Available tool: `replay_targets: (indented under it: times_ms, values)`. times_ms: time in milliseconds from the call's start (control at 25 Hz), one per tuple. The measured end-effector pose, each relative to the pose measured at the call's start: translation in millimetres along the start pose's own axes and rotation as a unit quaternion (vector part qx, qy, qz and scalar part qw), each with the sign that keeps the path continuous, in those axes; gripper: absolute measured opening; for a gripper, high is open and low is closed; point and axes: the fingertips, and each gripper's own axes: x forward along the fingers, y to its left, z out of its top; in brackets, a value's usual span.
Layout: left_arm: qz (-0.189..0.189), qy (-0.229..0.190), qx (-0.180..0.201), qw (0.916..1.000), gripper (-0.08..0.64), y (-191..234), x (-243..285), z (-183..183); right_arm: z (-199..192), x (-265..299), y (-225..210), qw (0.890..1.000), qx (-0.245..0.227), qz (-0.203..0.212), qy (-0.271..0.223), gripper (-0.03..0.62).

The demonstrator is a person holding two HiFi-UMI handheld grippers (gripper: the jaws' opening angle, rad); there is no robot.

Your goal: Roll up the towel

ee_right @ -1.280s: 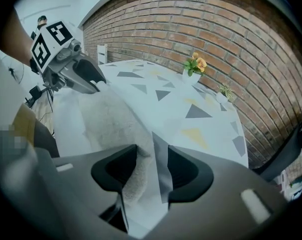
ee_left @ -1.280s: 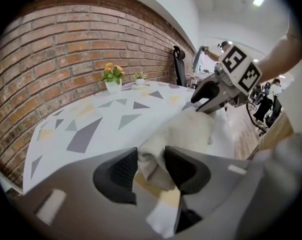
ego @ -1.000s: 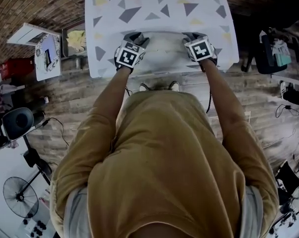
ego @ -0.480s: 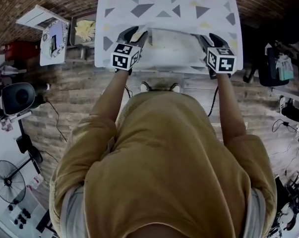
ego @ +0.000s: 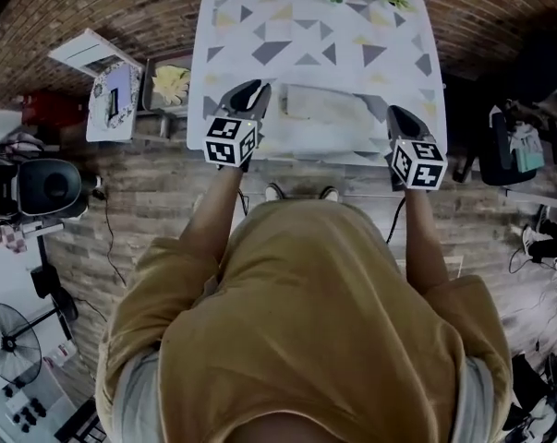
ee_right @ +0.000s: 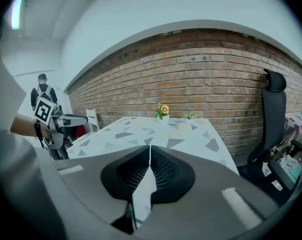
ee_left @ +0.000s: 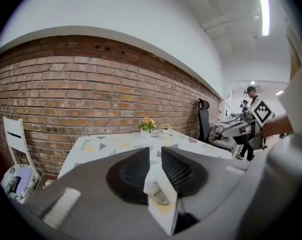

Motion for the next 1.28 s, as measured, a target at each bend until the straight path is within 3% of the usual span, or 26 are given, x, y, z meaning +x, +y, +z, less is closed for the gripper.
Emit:
replay_targets:
  times_ms: [320, 640, 1040, 1280]
  values:
    - [-0.017, -0.041, 0.016, 0.9989, 0.068, -2, -34, 37, 44, -41, -12, 0.995, -0.013, -0.023, -0.092, 0.004]
    - [0.031, -0.084, 0.054, 0.9945, 0.063, 10, -62, 80, 91, -45, 14, 0.987, -0.002, -0.007, -0.161, 0.005]
    - [0.070, -0.163, 0.103, 0.9787, 0.063, 8, -110, 151, 137, -113, 5, 0.975, -0.029, -0.034, -0.219, 0.005]
    - [0.096, -0.207, 0.121, 0.9661, 0.063, 17, -154, 184, 136, -136, 1, 0.973, -0.031, -0.055, -0.224, 0.005]
